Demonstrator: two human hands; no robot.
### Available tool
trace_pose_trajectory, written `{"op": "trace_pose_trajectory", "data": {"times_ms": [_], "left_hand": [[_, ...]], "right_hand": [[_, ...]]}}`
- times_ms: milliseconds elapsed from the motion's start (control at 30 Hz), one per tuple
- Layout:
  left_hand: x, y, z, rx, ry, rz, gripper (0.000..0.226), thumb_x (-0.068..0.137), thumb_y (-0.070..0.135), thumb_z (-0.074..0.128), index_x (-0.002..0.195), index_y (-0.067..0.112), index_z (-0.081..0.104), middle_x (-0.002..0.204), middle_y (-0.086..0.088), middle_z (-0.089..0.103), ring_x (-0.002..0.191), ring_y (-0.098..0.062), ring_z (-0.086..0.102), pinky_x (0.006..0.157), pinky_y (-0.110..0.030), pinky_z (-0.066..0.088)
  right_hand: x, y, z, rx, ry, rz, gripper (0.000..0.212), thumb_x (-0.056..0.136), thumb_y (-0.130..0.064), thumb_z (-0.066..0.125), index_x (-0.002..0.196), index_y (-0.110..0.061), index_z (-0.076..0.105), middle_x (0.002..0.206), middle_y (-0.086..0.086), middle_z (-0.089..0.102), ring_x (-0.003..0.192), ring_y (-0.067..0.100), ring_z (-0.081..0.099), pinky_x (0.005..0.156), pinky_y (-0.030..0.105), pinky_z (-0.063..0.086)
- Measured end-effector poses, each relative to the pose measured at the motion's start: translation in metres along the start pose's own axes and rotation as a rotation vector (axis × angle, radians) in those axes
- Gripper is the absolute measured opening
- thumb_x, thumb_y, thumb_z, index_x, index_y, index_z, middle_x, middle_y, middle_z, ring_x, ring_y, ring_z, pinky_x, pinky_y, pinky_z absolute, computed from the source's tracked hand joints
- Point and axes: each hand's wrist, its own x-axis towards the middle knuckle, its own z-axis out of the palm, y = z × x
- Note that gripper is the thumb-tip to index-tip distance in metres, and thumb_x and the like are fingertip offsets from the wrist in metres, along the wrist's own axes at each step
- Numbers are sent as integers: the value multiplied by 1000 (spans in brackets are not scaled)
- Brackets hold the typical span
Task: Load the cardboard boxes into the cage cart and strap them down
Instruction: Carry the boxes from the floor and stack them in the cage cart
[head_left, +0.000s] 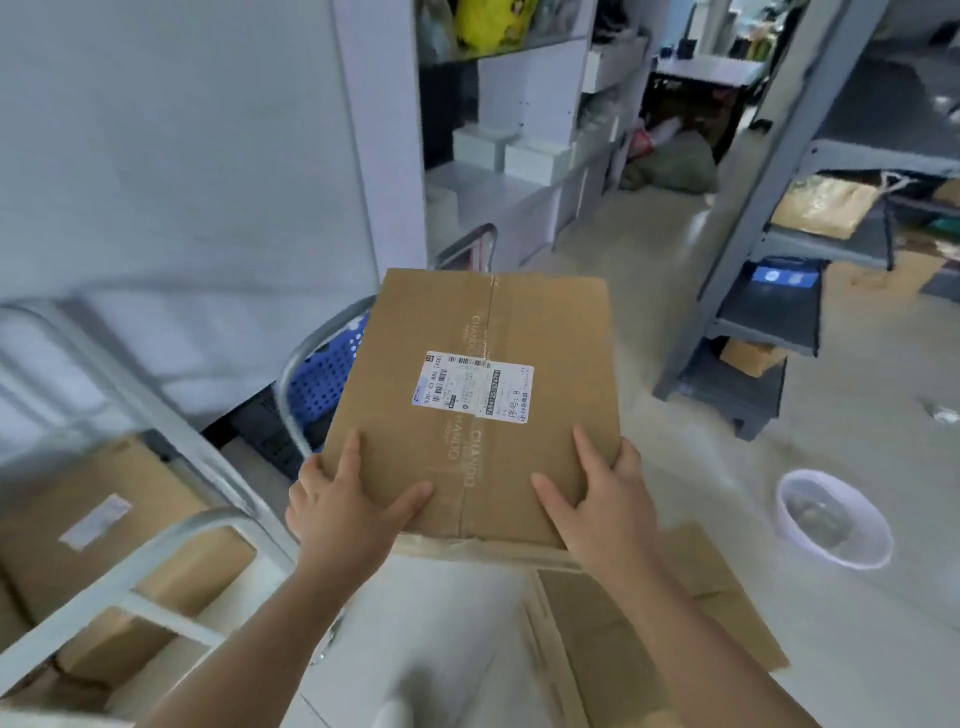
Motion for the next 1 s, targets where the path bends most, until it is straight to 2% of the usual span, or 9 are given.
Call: {"op": "trace_pose_trajectory", "data": {"times_ms": [133,333,533,767,900,1000], "left_hand": [[-9,-48,-61,-47,145,-140,105,62,84,53,149,38,16,148,-16,24,137,-36,24,113,-50,25],[-14,-125,-144,-75,372,-314,103,63,81,58,148,38,21,147,-20,26,136,-37,25,112,-50,22],[-10,-218,-219,-113,494,-456,103,63,81,57,148,40,17,146,-19,26,135,-39,26,112,-51,23],[11,-332,-290,-73,522,-578,102,59,85,52,145,39,21,139,-19,34,130,-38,32,108,-49,28],[24,-390,-312,-43,504,-654,101,61,85,53,146,39,22,145,-18,29,135,-35,26,110,-47,21],[35,-426,-317,-33,467,-707,101,62,85,53,146,39,22,146,-17,28,133,-35,28,108,-47,23]], "right_hand": [[6,-75,16,1,-38,-188,77,78,-65,52,146,-36,28,147,10,24,125,27,45,96,36,42],[3,-192,59,56,-86,-462,77,77,-64,55,145,-32,34,143,13,30,125,29,46,96,37,44],[-14,-315,115,79,-157,-678,84,75,-74,38,147,-31,26,141,10,29,122,26,46,94,37,46],[-45,-433,199,91,-289,-744,79,79,-71,45,147,-35,25,141,10,28,119,27,49,89,36,48],[-61,-483,249,92,-363,-750,79,79,-69,47,146,-35,26,144,7,26,120,24,48,84,32,47],[-67,-508,282,95,-443,-726,78,79,-68,50,146,-35,27,143,7,27,121,24,48,89,36,48]]}}
